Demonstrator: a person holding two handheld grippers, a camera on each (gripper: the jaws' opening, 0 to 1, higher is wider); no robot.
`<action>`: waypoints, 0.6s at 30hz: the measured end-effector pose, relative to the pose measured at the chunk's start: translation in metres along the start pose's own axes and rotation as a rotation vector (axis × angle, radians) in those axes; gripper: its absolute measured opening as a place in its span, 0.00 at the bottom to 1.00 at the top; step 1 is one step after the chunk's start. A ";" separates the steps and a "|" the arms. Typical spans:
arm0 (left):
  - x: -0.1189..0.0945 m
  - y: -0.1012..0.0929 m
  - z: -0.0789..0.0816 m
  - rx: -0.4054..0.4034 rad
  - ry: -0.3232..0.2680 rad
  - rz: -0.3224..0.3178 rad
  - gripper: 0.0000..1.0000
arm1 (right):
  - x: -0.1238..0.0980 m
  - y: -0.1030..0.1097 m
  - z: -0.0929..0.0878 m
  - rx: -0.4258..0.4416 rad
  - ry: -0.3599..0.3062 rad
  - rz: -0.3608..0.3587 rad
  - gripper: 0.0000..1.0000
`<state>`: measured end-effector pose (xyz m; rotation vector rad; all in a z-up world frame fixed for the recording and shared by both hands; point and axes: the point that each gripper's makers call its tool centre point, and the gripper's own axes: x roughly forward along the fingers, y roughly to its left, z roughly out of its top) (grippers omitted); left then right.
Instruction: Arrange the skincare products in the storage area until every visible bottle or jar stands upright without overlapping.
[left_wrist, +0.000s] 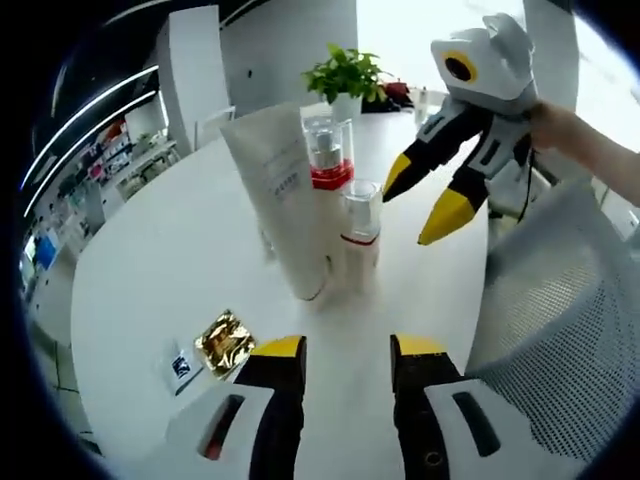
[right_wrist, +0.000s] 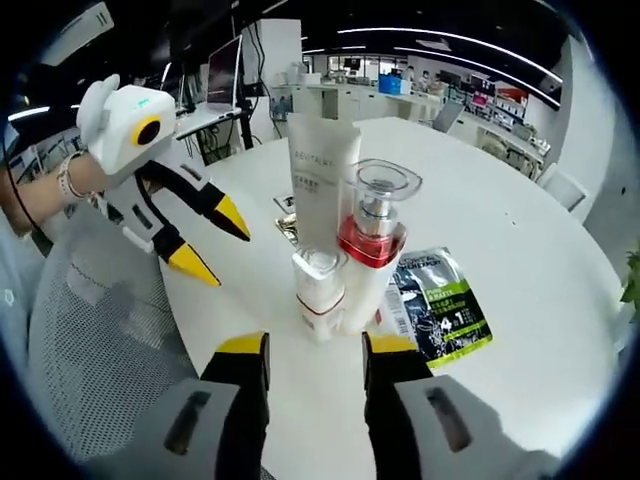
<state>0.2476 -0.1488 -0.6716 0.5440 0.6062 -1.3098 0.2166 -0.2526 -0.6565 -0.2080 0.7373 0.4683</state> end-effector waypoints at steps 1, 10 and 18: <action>-0.003 0.001 0.000 -0.005 -0.003 0.004 0.34 | -0.003 0.001 0.001 0.000 -0.002 -0.002 0.39; -0.025 0.008 0.002 -0.010 -0.009 0.037 0.43 | -0.016 0.000 0.008 -0.012 -0.013 -0.037 0.51; -0.045 0.011 0.012 -0.048 -0.048 0.051 0.54 | -0.030 0.000 0.018 -0.025 -0.018 -0.068 0.63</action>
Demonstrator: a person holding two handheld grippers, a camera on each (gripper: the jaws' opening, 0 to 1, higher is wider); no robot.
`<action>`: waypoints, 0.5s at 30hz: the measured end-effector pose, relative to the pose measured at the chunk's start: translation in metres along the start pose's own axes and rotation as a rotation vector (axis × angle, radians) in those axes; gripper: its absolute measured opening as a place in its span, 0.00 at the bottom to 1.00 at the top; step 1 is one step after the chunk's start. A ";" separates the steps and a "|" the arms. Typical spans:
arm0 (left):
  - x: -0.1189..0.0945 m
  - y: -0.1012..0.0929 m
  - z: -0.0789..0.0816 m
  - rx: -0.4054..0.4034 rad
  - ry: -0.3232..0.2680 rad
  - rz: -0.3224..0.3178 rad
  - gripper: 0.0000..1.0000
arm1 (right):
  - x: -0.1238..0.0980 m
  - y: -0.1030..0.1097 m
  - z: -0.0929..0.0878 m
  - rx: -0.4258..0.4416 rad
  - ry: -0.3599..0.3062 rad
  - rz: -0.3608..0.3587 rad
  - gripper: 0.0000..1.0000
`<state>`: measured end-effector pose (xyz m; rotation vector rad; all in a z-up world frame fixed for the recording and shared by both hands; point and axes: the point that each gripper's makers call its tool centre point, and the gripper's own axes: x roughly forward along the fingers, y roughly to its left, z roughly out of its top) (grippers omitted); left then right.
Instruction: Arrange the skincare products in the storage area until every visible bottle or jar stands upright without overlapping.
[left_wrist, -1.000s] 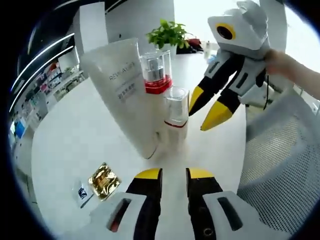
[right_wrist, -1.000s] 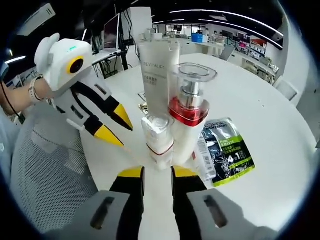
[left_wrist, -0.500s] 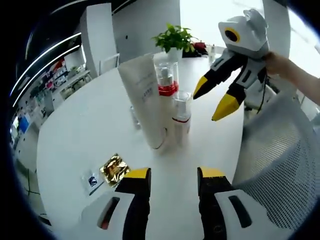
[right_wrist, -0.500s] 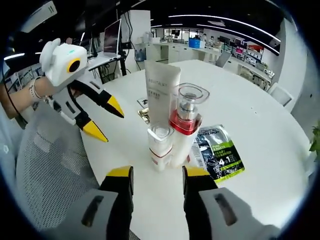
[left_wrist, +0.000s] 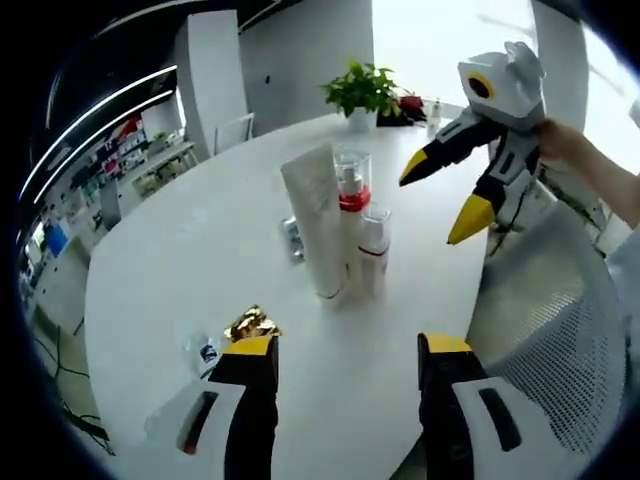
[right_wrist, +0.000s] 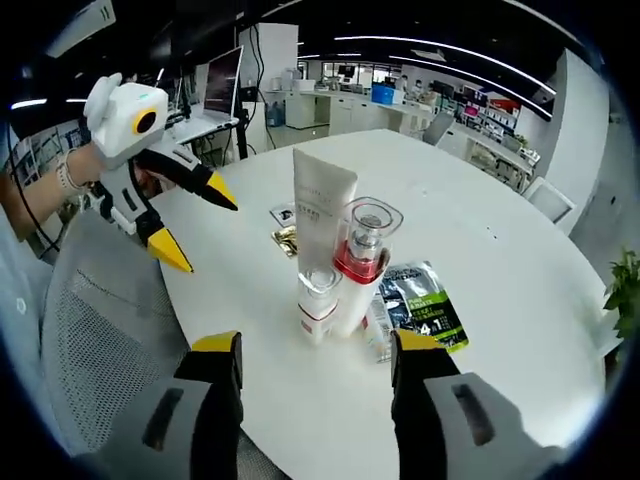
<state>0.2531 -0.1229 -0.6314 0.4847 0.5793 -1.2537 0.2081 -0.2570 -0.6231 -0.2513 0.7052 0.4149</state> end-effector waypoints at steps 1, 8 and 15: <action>-0.002 0.001 0.001 -0.006 -0.007 0.004 0.54 | -0.001 -0.001 0.001 -0.001 0.000 -0.006 0.65; -0.016 0.010 0.002 -0.012 -0.013 0.054 0.63 | -0.013 -0.004 0.008 -0.013 -0.008 -0.035 0.74; -0.032 0.017 0.002 0.003 -0.005 0.099 0.68 | -0.020 -0.001 0.009 -0.017 -0.011 -0.049 0.84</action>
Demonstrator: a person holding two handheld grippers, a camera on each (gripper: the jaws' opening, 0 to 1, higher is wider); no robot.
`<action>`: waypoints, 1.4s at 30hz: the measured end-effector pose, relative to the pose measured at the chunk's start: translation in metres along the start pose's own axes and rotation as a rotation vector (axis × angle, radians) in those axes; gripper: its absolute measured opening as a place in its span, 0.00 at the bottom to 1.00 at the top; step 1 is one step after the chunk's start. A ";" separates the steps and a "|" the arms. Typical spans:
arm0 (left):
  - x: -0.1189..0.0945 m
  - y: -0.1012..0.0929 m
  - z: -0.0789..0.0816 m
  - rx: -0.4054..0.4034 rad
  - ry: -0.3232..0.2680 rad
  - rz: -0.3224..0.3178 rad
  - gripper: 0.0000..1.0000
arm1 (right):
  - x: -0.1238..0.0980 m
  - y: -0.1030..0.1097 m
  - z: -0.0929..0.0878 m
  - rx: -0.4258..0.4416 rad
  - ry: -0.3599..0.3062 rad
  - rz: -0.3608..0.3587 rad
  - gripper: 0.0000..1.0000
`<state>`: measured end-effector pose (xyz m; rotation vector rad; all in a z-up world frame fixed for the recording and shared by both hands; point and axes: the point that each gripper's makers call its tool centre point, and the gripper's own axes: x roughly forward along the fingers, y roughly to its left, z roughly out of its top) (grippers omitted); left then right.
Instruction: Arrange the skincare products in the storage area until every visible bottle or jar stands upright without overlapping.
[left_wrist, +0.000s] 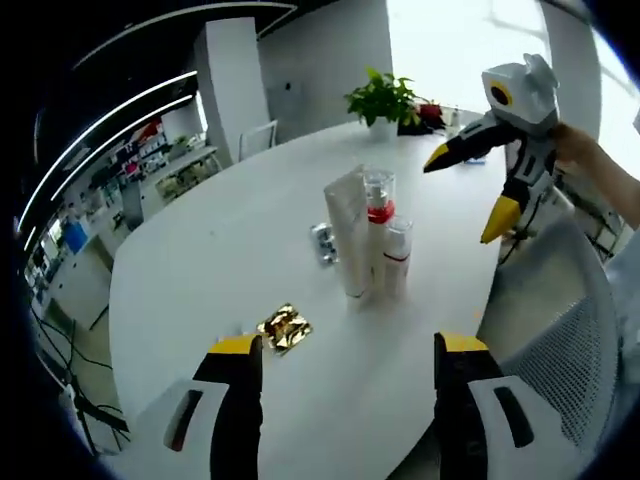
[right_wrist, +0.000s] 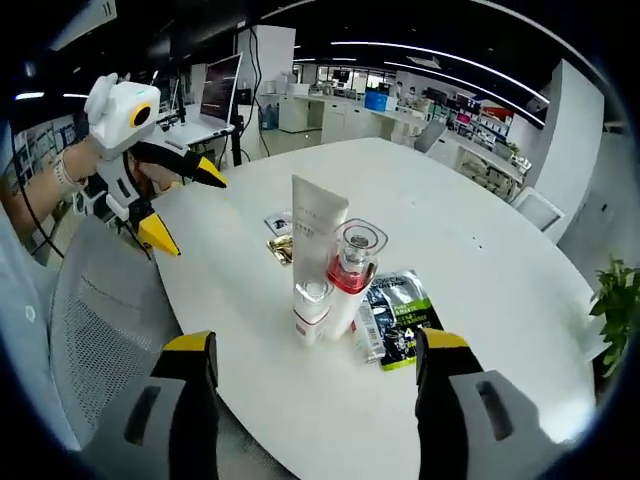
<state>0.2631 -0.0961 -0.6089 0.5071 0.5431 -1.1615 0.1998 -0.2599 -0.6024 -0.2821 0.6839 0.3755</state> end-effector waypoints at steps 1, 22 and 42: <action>-0.003 0.001 0.000 -0.008 -0.004 0.001 0.70 | -0.001 0.000 0.000 0.000 0.001 -0.004 0.85; -0.023 -0.005 0.000 -0.029 -0.034 0.012 0.94 | -0.013 -0.001 0.008 -0.003 -0.025 -0.037 0.99; -0.022 -0.008 0.002 -0.050 -0.053 0.008 0.97 | -0.005 -0.014 -0.001 0.012 -0.007 -0.039 1.00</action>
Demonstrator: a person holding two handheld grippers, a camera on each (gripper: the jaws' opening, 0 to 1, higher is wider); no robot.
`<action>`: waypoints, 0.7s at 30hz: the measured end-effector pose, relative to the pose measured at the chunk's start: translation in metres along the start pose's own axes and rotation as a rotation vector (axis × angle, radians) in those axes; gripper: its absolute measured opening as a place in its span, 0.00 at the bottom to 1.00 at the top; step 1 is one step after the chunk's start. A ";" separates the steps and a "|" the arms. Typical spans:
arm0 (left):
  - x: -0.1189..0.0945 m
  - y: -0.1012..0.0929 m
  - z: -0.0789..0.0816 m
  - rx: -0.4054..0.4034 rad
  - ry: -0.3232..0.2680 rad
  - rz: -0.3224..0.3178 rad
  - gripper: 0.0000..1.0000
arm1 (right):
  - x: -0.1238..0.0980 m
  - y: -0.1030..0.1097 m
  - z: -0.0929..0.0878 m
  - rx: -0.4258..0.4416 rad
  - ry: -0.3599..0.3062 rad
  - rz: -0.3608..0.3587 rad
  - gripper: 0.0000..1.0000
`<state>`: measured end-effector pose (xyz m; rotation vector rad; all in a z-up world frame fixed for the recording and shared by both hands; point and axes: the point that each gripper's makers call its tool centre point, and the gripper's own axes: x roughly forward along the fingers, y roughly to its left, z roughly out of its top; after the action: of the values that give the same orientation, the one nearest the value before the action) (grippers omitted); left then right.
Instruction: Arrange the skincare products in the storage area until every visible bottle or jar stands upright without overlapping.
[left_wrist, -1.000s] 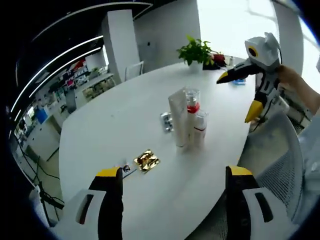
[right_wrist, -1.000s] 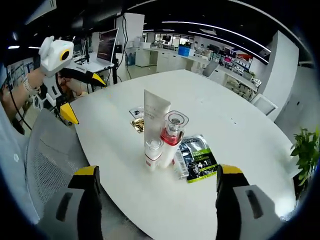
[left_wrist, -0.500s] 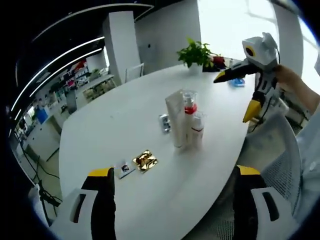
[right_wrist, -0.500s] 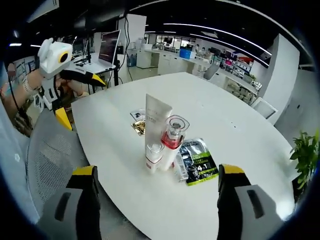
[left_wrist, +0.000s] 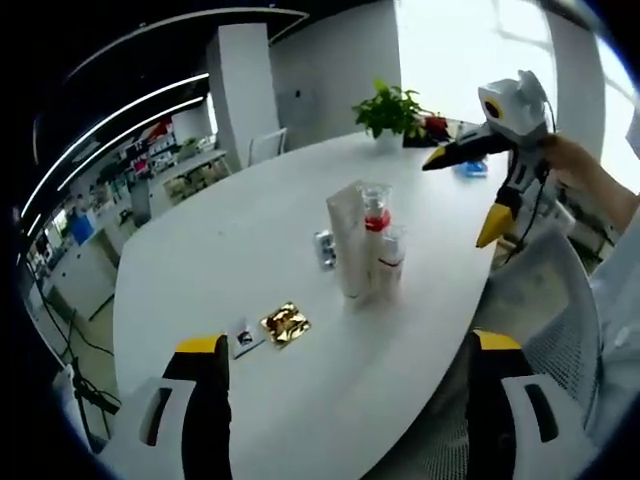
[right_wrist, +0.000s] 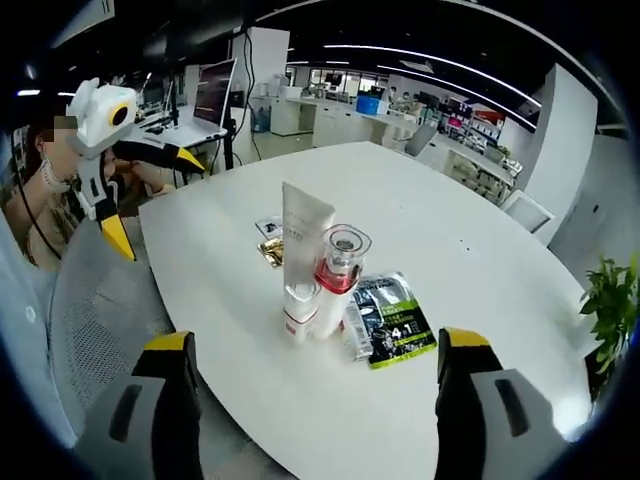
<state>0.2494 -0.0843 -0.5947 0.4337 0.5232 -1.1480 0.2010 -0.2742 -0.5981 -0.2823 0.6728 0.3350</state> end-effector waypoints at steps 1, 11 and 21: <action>0.001 0.000 -0.001 0.002 0.004 -0.001 0.97 | 0.001 -0.001 -0.001 0.002 0.000 0.000 1.00; 0.002 0.002 -0.003 -0.004 0.011 0.004 0.97 | 0.006 -0.014 -0.011 0.026 0.030 0.008 0.93; 0.005 0.000 -0.005 -0.009 0.021 -0.003 0.97 | 0.025 -0.018 -0.028 0.007 0.091 0.088 0.74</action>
<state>0.2504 -0.0847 -0.6015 0.4376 0.5469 -1.1444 0.2108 -0.2953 -0.6324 -0.2628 0.7778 0.4052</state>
